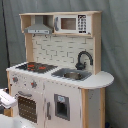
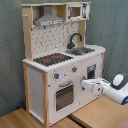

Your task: Play with the kitchen

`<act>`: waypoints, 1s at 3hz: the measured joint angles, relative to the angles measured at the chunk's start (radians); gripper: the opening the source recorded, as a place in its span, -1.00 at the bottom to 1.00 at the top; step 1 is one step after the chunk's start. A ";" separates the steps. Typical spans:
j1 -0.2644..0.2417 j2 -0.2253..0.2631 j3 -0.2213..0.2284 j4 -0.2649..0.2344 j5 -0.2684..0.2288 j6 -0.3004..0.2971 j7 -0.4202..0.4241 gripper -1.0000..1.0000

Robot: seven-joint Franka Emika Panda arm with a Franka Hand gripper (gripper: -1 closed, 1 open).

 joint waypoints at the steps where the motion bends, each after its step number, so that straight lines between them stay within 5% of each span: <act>1: 0.034 0.000 -0.061 -0.029 -0.013 0.032 -0.086 1.00; 3: 0.092 -0.001 -0.201 -0.086 -0.055 0.107 -0.180 1.00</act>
